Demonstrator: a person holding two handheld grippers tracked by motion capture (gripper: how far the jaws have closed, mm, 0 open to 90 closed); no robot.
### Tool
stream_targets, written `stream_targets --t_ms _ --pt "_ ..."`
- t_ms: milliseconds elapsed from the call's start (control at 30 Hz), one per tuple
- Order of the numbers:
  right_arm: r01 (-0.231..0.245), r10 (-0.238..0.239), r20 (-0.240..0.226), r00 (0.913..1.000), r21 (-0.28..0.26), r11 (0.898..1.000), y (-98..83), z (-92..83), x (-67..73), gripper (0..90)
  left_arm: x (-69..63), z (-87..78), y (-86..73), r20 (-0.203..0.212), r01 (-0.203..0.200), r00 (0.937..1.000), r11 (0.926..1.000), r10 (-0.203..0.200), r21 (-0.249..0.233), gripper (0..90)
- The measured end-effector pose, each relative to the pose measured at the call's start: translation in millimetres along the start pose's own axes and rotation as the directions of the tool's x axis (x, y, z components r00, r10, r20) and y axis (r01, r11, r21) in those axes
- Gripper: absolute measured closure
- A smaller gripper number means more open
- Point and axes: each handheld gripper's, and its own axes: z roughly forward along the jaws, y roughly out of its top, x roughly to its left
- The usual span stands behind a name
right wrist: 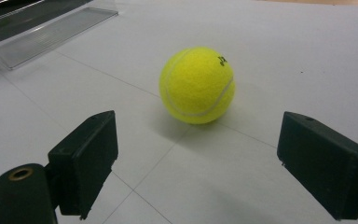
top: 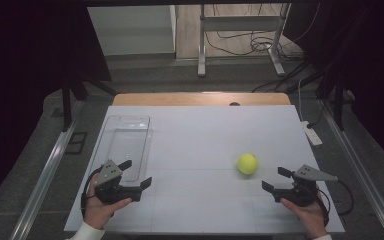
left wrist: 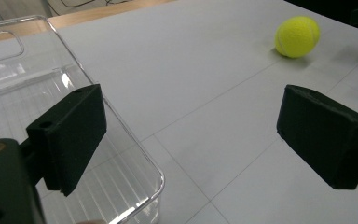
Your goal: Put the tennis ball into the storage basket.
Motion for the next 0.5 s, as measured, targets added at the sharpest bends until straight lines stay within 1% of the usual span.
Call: stream_targets --t_ms 167,500 --pt "0.002 -0.002 0.003 1.0 0.008 1.0 -0.1 1.5 -0.3 12.2 -2.2 0.8 5.9 0.005 -0.008 1.0 0.9999 0.008 -0.008 9.2" --pt "-0.001 0.001 0.003 1.0 0.012 1.0 -0.6 3.1 -0.4 12.3 -7.1 6.2 12.4 0.027 -0.027 0.9993 0.9996 0.027 -0.003 9.3"
